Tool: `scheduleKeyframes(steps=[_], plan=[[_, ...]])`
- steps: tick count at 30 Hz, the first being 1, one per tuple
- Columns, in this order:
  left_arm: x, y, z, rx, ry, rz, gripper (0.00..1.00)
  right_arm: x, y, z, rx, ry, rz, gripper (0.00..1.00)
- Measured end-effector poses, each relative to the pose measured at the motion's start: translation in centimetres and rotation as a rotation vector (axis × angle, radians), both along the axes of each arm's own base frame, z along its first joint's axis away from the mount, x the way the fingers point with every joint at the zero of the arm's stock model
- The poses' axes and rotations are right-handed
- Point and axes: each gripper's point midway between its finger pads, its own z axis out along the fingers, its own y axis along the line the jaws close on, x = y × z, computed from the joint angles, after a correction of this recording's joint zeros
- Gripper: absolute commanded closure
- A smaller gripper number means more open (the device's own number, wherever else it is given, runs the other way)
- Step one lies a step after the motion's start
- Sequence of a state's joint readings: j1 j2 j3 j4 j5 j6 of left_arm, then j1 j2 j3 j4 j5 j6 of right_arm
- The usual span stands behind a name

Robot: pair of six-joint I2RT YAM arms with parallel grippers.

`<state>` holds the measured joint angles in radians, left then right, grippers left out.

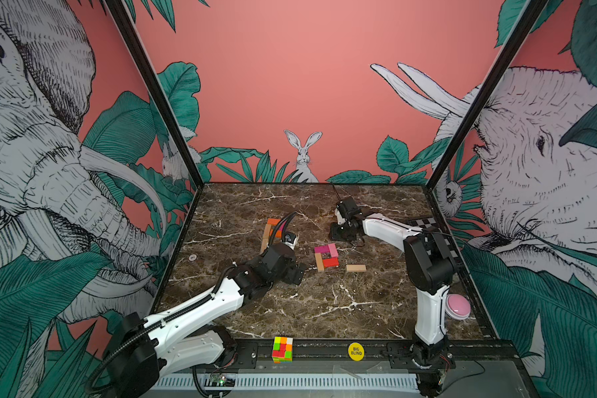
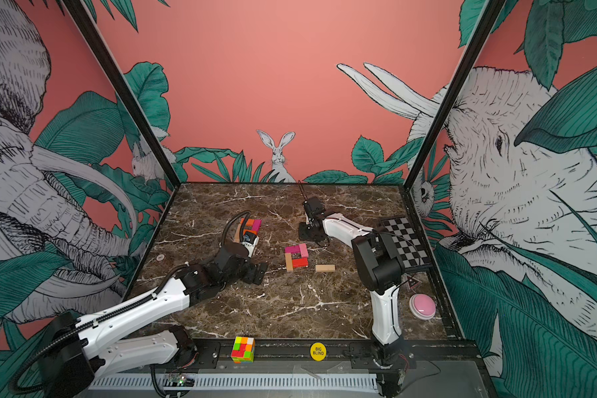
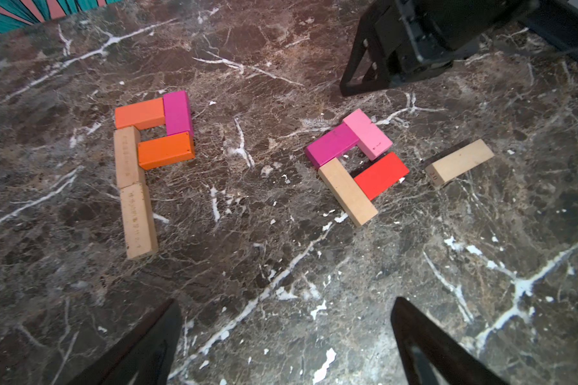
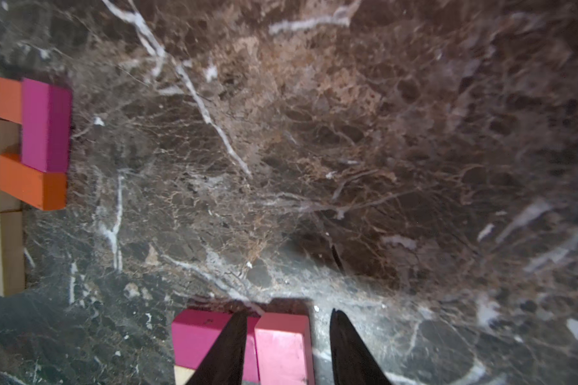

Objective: Assemble the letter p with building blocks
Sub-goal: Adjust the building block at the center of the board.

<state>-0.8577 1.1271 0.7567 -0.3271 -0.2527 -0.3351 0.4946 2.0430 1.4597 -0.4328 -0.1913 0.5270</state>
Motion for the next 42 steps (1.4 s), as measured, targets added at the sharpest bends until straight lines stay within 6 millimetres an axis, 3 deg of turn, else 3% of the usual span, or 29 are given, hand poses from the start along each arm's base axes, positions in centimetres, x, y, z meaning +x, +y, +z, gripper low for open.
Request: scheduleKeyframes(steps=[4, 25, 42], plan=[[0.7, -1.0, -0.6, -0.04, 0.057, 0.014, 0.0, -0.3, -0.2, -1.5, -0.006, 0.04, 0.001, 0.68], [2.2, -2.7, -5.4, -0.11, 0.258, 0.056, 0.01, -0.6, 0.3, -1.3, 0.03, 0.056, 0.005, 0.69], [3.3, -5.1, -6.8, -0.138, 0.301, 0.029, 0.01, -0.6, 0.4, -1.6, 0.041, 0.057, -0.008, 0.69]])
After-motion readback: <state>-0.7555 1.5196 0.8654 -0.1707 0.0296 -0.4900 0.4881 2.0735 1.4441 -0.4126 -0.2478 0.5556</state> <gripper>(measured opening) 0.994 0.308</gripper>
